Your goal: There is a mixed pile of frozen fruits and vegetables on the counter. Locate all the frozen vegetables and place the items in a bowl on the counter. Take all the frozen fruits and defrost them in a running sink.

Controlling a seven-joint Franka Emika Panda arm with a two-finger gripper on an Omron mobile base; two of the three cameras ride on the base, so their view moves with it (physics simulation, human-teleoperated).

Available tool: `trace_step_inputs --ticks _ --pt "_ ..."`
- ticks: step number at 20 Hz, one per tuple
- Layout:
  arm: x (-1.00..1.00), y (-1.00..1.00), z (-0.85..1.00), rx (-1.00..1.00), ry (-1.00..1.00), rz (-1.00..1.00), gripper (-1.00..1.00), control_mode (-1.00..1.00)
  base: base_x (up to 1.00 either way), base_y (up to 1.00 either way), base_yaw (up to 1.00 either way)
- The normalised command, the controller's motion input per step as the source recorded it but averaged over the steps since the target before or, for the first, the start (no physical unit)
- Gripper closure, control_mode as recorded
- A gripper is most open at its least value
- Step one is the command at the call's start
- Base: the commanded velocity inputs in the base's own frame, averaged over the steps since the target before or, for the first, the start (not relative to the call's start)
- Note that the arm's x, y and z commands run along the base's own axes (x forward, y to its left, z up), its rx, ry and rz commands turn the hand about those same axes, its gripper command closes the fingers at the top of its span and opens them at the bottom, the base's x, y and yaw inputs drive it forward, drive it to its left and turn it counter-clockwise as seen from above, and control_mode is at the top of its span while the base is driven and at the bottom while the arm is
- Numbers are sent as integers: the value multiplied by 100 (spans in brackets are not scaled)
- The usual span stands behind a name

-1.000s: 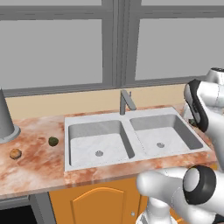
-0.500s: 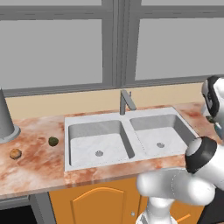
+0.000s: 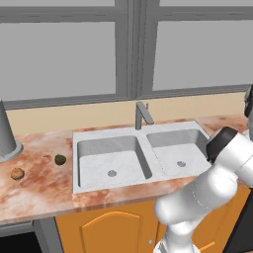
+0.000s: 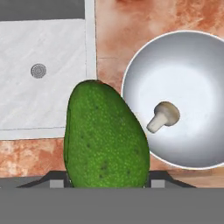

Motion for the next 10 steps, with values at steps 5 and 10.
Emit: trace_step_inputs --ticks 5,10 --pt "11 -73 -10 2 0 0 100 -100 0 0 0" --pt "16 -39 -32 0 -1 0 100 -100 0 0 0"
